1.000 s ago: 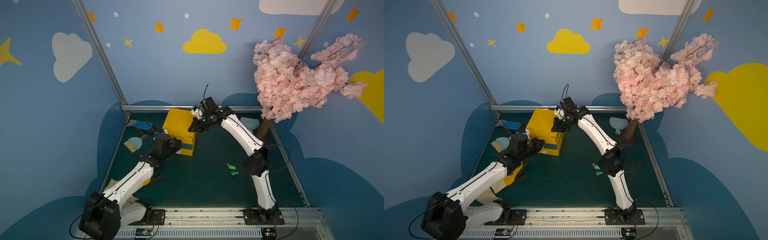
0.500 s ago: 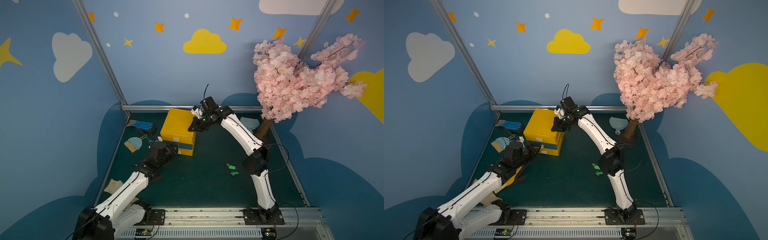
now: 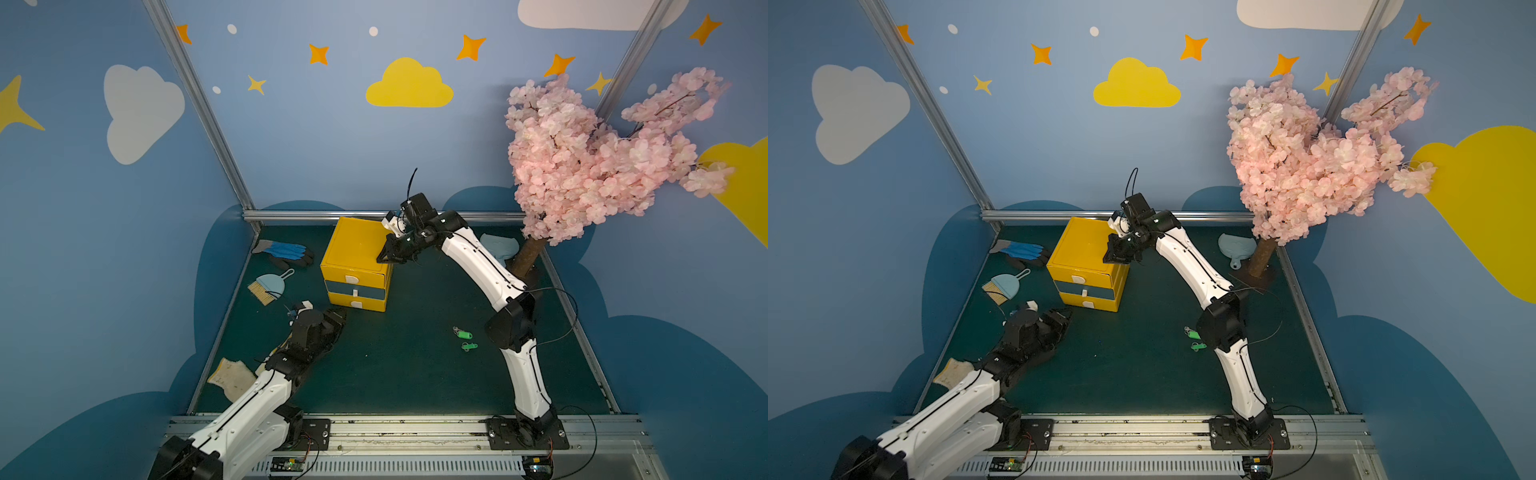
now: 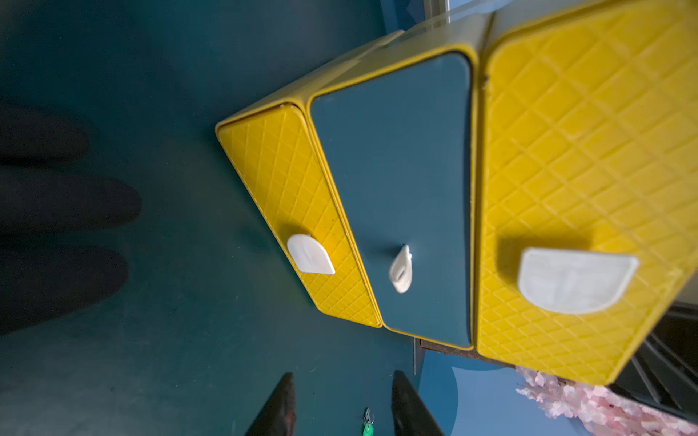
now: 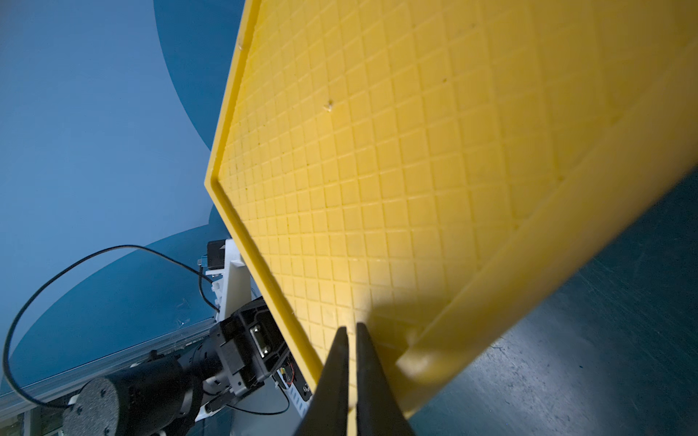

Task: Take the keys out of the drawer
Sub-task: Close the drawer in the storage box, then open the drawer in the storage box.

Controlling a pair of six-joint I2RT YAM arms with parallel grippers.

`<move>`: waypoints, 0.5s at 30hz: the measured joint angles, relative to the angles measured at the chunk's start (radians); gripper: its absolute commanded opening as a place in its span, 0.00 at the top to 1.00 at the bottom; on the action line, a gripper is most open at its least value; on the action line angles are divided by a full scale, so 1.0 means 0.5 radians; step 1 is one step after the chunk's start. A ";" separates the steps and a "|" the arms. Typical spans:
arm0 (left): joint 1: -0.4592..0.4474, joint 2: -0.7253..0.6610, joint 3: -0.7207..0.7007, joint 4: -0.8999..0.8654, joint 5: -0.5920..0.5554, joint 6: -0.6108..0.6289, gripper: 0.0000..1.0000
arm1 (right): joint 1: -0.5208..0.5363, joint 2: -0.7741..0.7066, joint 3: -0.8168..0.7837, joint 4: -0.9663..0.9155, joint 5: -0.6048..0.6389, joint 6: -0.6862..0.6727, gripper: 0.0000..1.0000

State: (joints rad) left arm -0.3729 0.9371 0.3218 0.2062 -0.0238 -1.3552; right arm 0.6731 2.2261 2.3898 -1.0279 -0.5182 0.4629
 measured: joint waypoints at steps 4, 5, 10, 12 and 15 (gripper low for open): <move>0.018 0.282 0.009 0.220 0.087 -0.030 0.65 | 0.006 0.000 0.000 -0.003 -0.002 0.001 0.89; 0.022 0.336 0.022 0.243 0.105 -0.031 0.66 | 0.006 0.000 0.000 -0.003 -0.001 0.001 0.89; 0.030 0.514 0.083 0.426 0.158 -0.035 0.67 | 0.007 0.000 0.000 -0.009 -0.001 0.000 0.89; 0.030 0.524 0.084 0.492 0.160 -0.045 0.67 | 0.008 0.000 0.000 -0.011 -0.001 -0.001 0.89; 0.030 0.507 0.084 0.563 0.150 -0.052 0.67 | 0.011 0.000 0.000 -0.013 0.000 -0.017 0.89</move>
State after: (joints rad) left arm -0.3580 1.1908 0.3637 0.4877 0.0509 -1.3811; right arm 0.6785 2.2261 2.3898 -1.0344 -0.5182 0.4545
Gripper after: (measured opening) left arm 0.331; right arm 0.107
